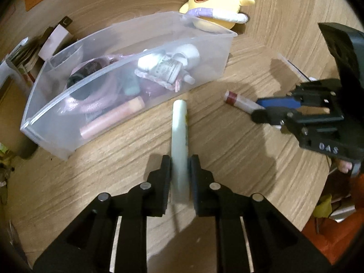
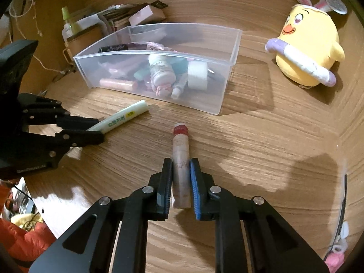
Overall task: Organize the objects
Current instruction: 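Carry the marker and red-capped tube into the clear box and release both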
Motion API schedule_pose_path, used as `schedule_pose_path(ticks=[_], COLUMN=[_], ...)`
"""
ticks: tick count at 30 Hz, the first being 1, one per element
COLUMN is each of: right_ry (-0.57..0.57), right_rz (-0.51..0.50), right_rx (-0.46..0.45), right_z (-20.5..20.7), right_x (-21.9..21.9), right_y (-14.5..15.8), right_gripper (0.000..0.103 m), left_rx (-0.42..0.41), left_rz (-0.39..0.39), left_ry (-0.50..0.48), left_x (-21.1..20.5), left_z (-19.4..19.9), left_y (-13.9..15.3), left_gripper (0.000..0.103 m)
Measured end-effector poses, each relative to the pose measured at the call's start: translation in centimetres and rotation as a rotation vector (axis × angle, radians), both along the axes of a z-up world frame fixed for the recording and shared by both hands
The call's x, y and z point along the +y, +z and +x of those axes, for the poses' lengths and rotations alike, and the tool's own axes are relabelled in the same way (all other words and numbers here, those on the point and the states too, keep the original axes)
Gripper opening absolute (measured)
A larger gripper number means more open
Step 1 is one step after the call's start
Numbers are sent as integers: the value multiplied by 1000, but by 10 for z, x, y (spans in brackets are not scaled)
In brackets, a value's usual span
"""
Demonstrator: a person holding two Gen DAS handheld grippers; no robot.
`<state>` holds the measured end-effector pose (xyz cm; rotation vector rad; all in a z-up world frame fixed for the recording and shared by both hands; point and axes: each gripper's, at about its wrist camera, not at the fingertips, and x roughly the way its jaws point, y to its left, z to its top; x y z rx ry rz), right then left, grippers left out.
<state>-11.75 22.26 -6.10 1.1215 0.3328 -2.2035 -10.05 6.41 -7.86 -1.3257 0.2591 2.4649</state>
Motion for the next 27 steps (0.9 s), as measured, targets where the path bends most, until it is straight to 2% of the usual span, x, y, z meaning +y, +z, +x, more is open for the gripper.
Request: schedule_pose_path(ticks=[9,16,22,27], right_ry=[-44,-61,-65,-50], right_rz=[23,-21,-72,-105], right_rx=[46,56,93,159], right_z=[8,11,14,12], right_x=[-4,-6,-6,-7], right_y=[-2,1,22,52], right_gripper=[14,14,14,14], left_rx=[17,26,79,163], left_rz=[26,40,62,75], left_ry=[25,64,103,148], left_x=[9,7,-2,-17], left_z=[-22,-23,-11,-1], left_y=[-1,0,17,46], left_gripper=[15,15,15,15])
